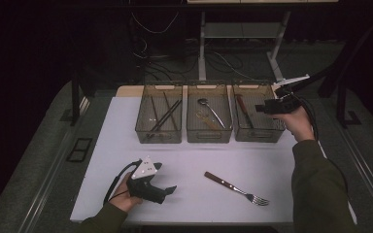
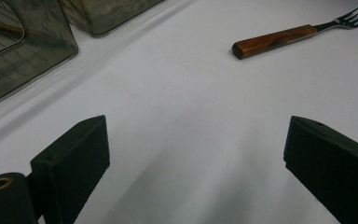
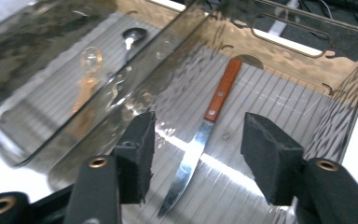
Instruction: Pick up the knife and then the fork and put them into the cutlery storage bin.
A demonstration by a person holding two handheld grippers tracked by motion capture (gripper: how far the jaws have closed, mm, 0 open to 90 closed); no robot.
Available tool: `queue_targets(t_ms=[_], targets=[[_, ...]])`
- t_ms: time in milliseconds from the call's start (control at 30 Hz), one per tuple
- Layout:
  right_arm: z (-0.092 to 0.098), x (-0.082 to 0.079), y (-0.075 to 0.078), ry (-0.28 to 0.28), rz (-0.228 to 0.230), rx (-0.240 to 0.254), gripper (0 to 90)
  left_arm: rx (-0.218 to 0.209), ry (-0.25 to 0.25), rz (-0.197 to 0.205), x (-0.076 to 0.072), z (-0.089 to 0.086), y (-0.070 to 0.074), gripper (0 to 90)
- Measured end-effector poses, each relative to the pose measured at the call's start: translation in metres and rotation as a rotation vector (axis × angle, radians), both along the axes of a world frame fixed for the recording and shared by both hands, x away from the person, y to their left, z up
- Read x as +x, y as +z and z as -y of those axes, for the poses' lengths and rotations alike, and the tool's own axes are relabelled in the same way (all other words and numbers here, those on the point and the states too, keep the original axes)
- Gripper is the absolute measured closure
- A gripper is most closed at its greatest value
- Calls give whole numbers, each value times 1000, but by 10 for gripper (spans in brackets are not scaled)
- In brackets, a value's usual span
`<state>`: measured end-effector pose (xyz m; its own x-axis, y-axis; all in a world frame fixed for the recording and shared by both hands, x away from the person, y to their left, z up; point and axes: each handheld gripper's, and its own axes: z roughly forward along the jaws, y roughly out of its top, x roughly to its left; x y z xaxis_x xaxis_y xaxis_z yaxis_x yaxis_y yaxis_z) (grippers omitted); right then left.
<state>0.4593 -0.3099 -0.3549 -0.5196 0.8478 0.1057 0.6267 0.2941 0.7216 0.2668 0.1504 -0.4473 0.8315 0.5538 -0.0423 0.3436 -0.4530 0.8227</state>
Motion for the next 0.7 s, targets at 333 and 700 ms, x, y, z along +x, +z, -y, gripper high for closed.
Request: queue_targets(t_ms=[333,700], targets=[[7,-42,13,71,62,43,350,-3,22,-14,1,-2,-1,59],[4,-86,4,146,88,75,318,23,9,-7,0,-3,-2,59]])
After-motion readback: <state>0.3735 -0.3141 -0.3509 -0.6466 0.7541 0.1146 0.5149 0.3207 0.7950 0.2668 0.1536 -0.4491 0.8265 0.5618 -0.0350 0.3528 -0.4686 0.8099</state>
